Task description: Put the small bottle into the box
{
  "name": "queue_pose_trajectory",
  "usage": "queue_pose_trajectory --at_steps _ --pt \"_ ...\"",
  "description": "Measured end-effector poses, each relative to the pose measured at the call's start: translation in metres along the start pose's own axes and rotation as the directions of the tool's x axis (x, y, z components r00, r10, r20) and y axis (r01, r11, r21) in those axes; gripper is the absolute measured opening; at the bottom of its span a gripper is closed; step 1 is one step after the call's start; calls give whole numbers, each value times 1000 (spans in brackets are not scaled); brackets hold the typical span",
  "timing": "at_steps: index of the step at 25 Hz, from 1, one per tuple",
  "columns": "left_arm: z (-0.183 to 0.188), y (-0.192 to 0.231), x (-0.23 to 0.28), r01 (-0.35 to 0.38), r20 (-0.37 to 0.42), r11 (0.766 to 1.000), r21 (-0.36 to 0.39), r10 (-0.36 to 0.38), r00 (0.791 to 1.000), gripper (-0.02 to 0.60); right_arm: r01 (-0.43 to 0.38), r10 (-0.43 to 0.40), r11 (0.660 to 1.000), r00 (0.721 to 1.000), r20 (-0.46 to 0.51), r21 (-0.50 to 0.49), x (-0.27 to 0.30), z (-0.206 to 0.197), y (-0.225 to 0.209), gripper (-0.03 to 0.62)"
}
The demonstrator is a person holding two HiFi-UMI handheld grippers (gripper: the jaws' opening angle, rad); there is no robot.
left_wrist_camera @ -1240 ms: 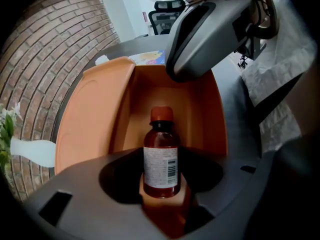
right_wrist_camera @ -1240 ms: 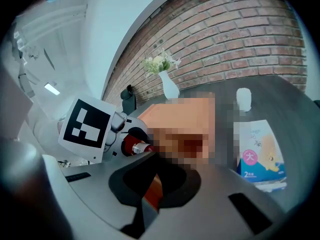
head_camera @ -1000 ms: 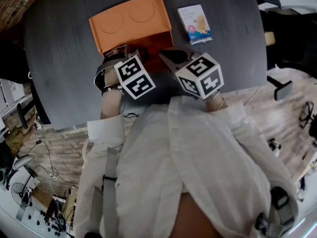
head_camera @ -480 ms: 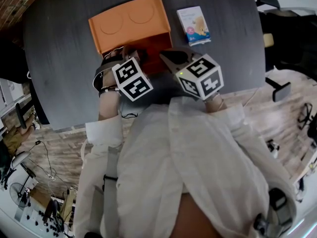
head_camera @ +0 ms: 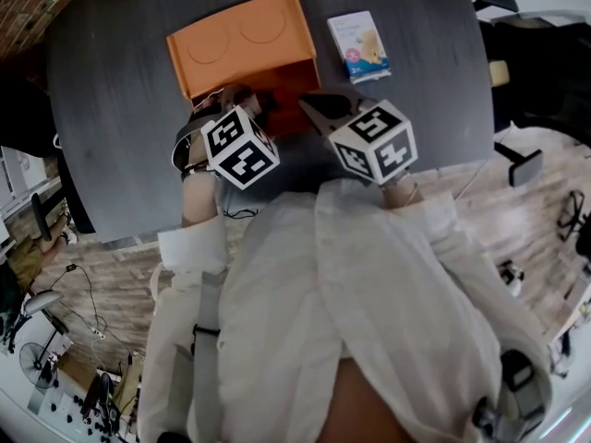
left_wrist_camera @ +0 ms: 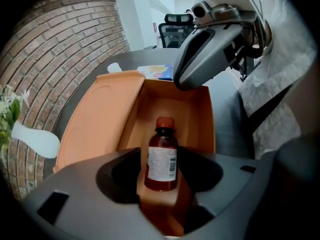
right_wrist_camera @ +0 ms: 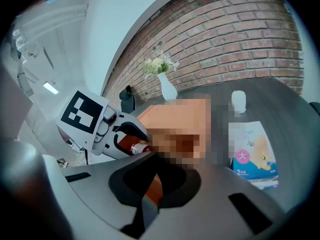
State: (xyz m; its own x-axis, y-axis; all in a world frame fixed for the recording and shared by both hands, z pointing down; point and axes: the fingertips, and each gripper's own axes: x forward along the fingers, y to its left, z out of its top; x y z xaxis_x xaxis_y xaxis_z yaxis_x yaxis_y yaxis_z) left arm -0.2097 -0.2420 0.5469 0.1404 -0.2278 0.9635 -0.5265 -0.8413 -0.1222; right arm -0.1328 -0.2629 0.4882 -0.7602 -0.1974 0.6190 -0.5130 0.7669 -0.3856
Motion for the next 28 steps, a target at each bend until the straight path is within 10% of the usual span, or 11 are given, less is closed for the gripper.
queue_pose_trajectory --at_steps 18,28 --pt "-13 -4 -36 -88 90 994 -60 93 992 221 26 -25 1000 999 30 -16 -18 -7 23 3" --pt "-14 -23 -77 -109 300 948 -298 202 932 219 57 -55 997 997 47 -55 -29 -19 54 3"
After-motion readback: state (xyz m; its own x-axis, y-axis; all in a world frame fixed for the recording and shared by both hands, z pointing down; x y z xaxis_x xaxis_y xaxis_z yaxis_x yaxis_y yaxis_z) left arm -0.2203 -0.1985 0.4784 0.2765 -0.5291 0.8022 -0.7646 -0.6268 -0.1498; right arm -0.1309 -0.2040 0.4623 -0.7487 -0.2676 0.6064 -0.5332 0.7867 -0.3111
